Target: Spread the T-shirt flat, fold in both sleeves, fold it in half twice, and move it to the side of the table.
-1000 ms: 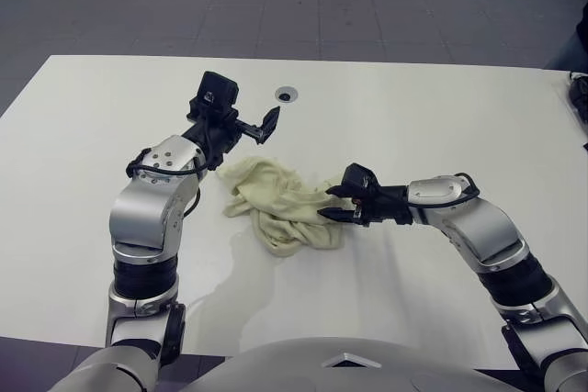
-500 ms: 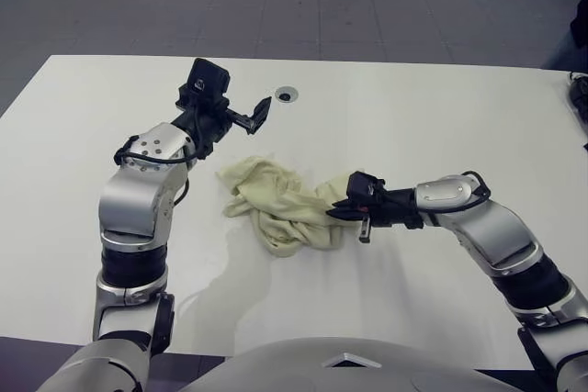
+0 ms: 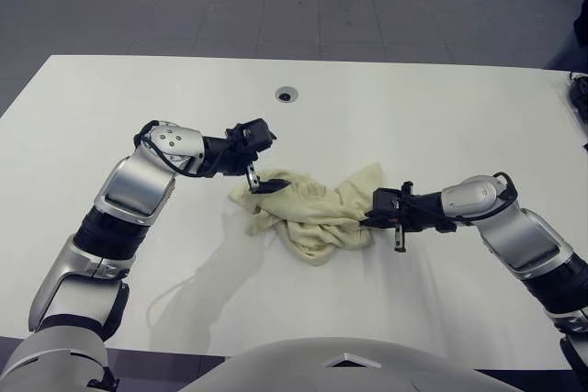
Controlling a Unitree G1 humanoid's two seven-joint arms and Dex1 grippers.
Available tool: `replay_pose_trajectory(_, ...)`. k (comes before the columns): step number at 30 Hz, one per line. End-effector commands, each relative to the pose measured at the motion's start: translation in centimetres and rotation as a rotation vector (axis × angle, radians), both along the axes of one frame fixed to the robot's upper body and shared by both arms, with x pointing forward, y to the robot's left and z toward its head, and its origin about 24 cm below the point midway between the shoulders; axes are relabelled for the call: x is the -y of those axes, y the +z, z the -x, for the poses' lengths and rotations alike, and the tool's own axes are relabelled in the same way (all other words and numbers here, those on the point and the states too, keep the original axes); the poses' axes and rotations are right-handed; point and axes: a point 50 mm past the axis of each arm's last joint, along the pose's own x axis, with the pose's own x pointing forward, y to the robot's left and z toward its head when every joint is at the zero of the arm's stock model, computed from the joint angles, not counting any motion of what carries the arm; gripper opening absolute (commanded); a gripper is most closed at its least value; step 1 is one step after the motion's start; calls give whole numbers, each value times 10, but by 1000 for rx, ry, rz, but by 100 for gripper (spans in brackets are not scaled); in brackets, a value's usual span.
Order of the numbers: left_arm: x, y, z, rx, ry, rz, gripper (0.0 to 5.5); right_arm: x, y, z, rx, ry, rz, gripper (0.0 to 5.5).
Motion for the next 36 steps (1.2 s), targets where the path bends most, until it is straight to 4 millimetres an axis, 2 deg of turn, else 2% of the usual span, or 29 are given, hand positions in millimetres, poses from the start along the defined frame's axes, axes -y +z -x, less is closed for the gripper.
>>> replay_pose_trajectory(1, 4, -6, -3, -37, -43, -30, 436, 0, 2, -2, 21, -6, 3, 0)
replay_pose_trajectory(9, 5, -13, -1, -60, -96, -60, 303, -1, 2, -2, 24, -16, -5, 0)
replay_pose_trajectory(19, 2, -9, 0, -52, -120, -83, 128, -2, 1, -1, 30, -27, -11, 0)
replay_pose_trajectory(27, -1, -6, -7, 0, -71, -109, 4, -2, 3, -2, 35, -24, -13, 0)
replay_pose_trajectory(31, 2, -1, -7, 6, -63, -78, 2, 0, 3, -3, 37, -23, -1, 0)
replay_pose_trajectory(34, 2, 15, -9, 16, -58, -7, 2, 8, 9, -8, 47, -31, 12, 0)
replay_pose_trajectory(36, -3, 30, -15, 48, -27, 31, 2, 15, 21, -21, 102, -73, -3, 0)
